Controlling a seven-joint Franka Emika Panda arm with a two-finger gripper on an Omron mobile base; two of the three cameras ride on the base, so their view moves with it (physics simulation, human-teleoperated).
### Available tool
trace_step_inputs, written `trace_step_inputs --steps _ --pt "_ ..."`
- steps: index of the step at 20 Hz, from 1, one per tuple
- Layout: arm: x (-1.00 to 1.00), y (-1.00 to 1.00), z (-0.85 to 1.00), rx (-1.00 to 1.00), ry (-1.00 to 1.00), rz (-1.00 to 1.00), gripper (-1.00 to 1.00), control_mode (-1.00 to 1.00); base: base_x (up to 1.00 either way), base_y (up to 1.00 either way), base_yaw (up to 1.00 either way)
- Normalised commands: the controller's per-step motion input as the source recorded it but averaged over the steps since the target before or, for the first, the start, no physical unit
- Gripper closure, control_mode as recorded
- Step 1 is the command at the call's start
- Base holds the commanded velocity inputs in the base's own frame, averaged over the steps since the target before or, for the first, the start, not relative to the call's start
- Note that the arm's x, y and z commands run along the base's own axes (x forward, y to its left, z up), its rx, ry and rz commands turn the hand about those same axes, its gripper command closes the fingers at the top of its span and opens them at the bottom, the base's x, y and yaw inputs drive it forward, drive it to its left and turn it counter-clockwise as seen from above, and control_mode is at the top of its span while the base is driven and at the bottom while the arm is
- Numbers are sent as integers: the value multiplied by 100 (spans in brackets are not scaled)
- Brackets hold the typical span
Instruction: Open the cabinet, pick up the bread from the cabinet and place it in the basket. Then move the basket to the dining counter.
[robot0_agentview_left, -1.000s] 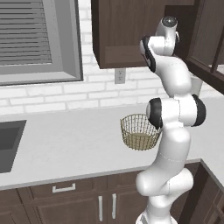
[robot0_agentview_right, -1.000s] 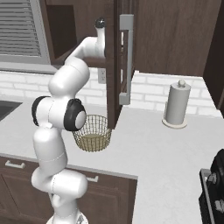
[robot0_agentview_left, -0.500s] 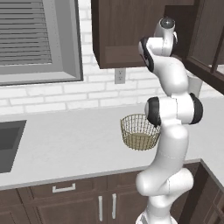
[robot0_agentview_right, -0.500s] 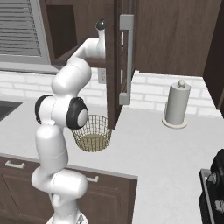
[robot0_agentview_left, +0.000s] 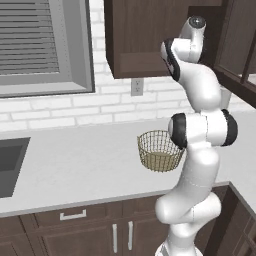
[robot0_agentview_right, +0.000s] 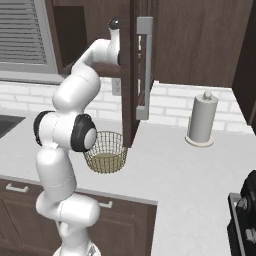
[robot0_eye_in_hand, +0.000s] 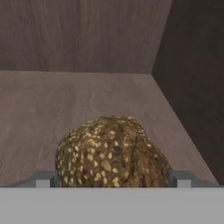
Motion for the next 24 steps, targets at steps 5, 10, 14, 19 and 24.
trace_step_inputs --steps 5,10,14,19,24 --pt "-93 31 -25 0 -29 10 100 -100 0 0 0" --pt "-100 25 15 0 -9 2 100 -100 0 0 0" --pt "-100 23 43 0 0 1 100 -100 0 0 0" --pt "-100 15 64 0 0 2 100 -100 0 0 0" --pt "-100 25 18 -1 10 0 100 -100 0 0 0"
